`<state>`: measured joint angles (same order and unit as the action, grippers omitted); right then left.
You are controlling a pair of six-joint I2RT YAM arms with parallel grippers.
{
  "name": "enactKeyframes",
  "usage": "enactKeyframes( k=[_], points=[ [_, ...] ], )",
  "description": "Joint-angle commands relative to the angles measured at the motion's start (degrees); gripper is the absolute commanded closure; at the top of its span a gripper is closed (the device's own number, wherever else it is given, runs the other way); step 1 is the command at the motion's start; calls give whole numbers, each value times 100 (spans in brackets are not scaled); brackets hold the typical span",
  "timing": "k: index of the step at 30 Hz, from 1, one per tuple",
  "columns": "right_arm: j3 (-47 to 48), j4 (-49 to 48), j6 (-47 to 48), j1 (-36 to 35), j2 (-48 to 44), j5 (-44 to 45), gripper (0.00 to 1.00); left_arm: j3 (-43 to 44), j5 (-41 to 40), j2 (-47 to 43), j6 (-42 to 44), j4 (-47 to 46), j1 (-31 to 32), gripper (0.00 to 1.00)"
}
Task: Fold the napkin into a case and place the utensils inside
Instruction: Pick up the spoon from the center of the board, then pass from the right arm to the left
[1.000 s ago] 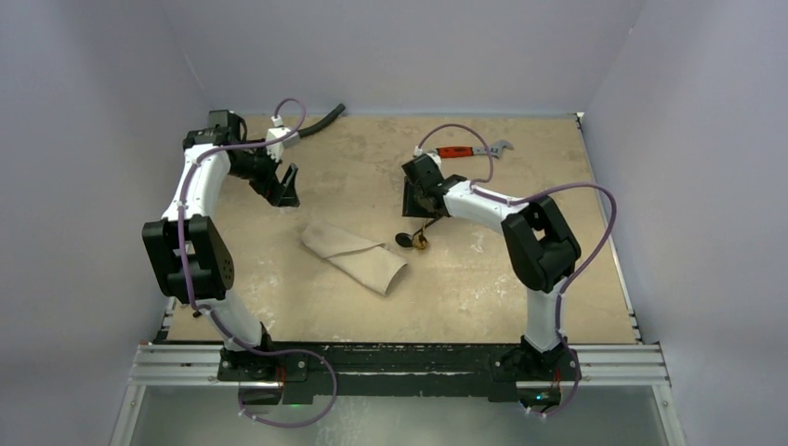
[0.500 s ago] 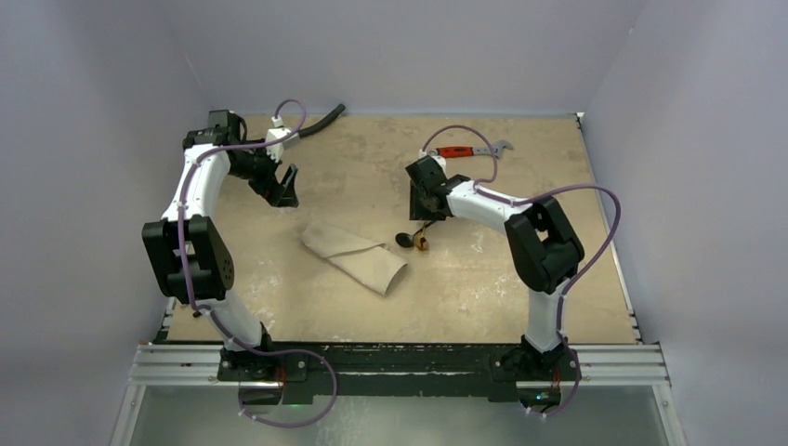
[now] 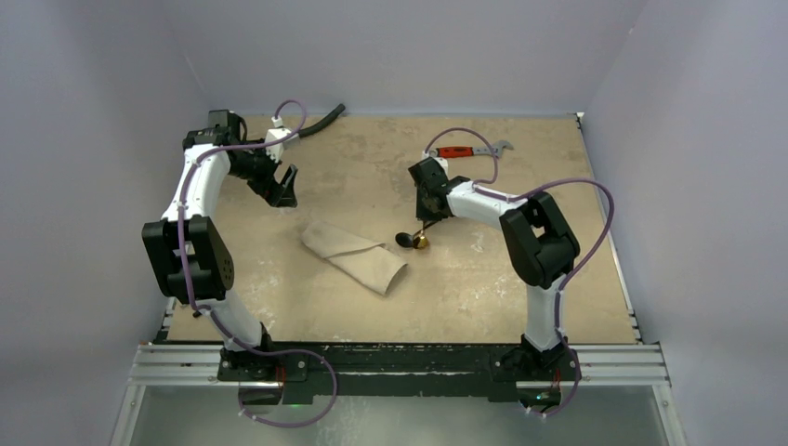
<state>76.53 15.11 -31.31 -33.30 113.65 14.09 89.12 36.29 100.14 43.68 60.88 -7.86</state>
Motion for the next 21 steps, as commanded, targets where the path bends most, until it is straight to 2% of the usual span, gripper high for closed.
enactKeyframes(
  k=[1, 3, 8, 10, 14, 17, 19, 21],
  points=[
    [-16, -31, 67, 25, 51, 52, 91, 25, -35, -300, 36, -70, -36, 1],
    [-18, -42, 101, 25, 5, 103, 100, 47, -35, -314, 27, -76, -32, 2],
    [58, -241, 476, 22, -402, 333, 100, 146, 140, -339, 43, -113, -32, 1],
    [99, -305, 651, 17, -739, 88, 100, 166, 454, -402, 268, -132, -32, 1],
    [334, -209, 1098, -24, -1204, -998, 100, 169, 1181, -620, 1194, -324, 14, 1],
    [528, -36, 1318, -140, -1420, -1904, 100, 203, 1847, -771, 2669, 34, 77, 2],
    [681, 96, 1407, -343, -1458, -2406, 100, -6, 2045, -1008, 3611, 37, 162, 1],
    [837, 173, 1465, -633, -1469, -2750, 100, -442, 1945, -1340, 4110, -350, 356, 1]
  ],
)
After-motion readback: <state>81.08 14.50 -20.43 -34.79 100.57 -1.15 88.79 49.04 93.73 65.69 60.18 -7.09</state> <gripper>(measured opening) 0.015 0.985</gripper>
